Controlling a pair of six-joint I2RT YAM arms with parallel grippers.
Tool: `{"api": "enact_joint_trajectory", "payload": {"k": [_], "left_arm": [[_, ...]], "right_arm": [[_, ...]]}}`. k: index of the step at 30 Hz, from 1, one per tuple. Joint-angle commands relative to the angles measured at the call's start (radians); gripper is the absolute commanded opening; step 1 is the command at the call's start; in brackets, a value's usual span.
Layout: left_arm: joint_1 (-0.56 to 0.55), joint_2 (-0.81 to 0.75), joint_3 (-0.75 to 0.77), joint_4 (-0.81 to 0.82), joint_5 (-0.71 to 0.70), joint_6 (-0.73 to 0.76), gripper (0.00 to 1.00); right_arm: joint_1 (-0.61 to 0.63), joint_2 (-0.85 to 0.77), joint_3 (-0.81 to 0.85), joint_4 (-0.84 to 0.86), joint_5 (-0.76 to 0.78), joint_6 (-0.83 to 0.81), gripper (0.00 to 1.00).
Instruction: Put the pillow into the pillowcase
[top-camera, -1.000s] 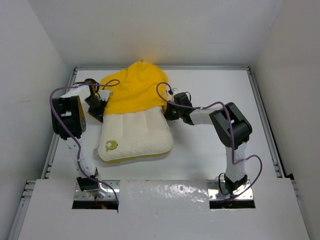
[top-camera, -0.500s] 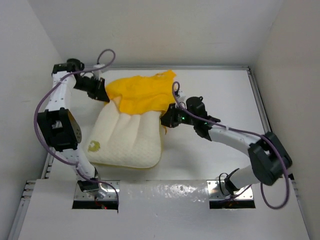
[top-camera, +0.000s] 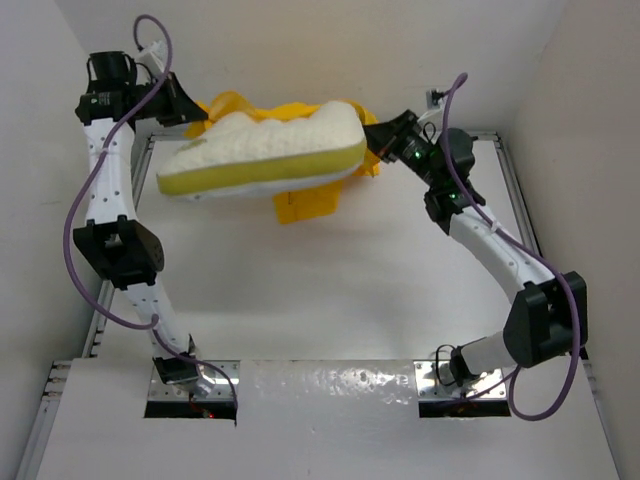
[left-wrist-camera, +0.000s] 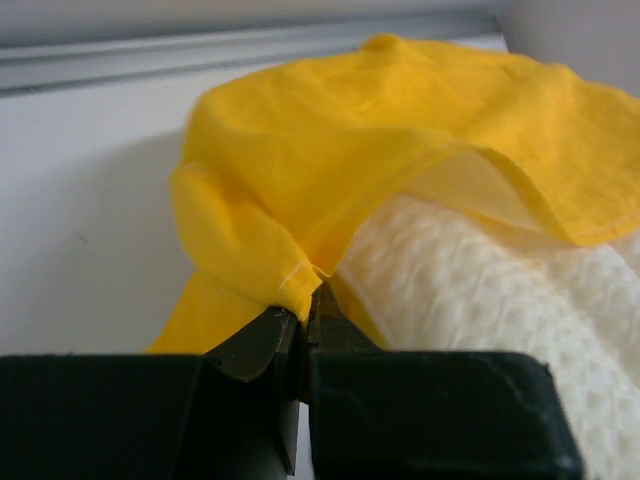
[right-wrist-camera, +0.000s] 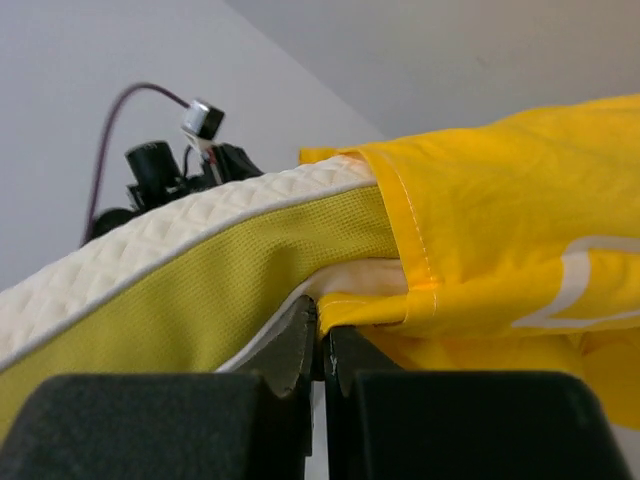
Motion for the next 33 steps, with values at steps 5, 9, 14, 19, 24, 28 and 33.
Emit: {"api": "enact_joint_trajectory", "payload": {"k": [5, 9, 14, 19, 24, 28, 33], "left_arm": [[0.09, -0.02, 0.193, 0.348, -0.125, -0.431, 0.0], [0.09, -0.023, 0.189, 0.439, -0.044, -0.579, 0.0], [0.084, -0.062, 0.12, 0.372, -0.048, -0.544, 0.0], [0.099, -0.034, 0.347, 0.629, 0.044, -0.688, 0.0], [0.11, -0.066, 0.417, 0.645, 0.01, -0.654, 0.0], [0.137, -0.062, 0.345, 0.718, -0.014, -0.708, 0.0], [0.136, -0.129, 0.357, 0.638, -0.09, -0.61, 0.0]], "right_arm": [[-0.022, -0.043, 0.321, 0.043, 0.074, 0.03, 0.0], [-0.062, -0.034, 0.386, 0.019, 0.121, 0.053, 0.0], [-0.085, -0.038, 0.28, -0.016, 0.101, 0.136, 0.0], [-0.082, 0.055, 0.696, -0.34, 0.13, -0.125, 0.0], [-0.07, -0.048, 0.619, -0.356, 0.141, -0.153, 0.0], [-0.066, -0.065, 0.598, -0.339, 0.204, -0.188, 0.0], [-0.065, 0.094, 1.022, -0.614, 0.154, -0.267, 0.0]]}}
